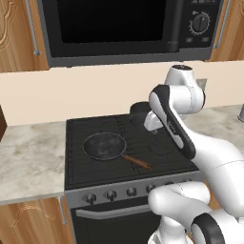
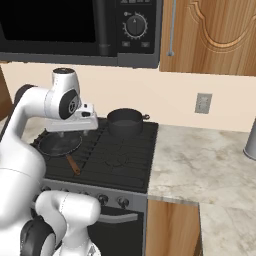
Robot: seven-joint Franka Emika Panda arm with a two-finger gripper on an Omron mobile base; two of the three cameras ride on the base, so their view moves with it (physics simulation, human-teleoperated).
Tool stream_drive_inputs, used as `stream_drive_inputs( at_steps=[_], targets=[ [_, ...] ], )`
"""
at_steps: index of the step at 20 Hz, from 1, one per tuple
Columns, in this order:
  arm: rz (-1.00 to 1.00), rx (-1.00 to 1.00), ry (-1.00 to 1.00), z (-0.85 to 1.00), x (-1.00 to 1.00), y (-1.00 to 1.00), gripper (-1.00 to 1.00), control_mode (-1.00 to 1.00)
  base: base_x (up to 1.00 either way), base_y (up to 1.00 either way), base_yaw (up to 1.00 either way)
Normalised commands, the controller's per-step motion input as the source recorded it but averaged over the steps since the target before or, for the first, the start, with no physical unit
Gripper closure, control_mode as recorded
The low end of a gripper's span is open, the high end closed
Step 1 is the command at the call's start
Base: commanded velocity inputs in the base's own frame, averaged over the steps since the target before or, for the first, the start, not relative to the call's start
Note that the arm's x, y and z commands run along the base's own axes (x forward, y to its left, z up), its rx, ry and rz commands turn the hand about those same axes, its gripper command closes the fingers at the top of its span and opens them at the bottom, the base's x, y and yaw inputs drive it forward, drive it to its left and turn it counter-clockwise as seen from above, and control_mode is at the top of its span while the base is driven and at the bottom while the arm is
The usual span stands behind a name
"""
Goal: Move the pot and pan from the stove into the sink.
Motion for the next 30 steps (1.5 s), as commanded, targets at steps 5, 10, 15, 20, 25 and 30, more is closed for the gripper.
stream_drive_inputs(
  at_steps=[5, 10, 15, 20, 25, 30],
  targets=[
    [0.07, -0.02, 0.09, -0.42, 0.0, 0.39, -1.0, -1.0, 0.0, 0.0, 0.0],
    [0.04, -0.04, 0.07, -0.53, 0.07, 0.22, -1.0, -1.0, 0.0, 0.0, 0.0],
    [0.05, -0.01, 0.06, -0.55, 0.24, 0.19, -1.0, -1.0, 0.0, 0.0, 0.0],
    [0.06, 0.0, 0.0, -0.53, 0.28, 0.24, -1.0, -1.0, 0.0, 0.0, 0.0],
    [0.05, 0.02, -0.01, -0.46, 0.25, 0.16, -1.0, -1.0, 0.0, 0.0, 0.0],
    [0.12, 0.12, -0.05, -0.32, 0.0, -0.09, -1.0, -1.0, 0.0, 0.0, 0.0]
  ],
)
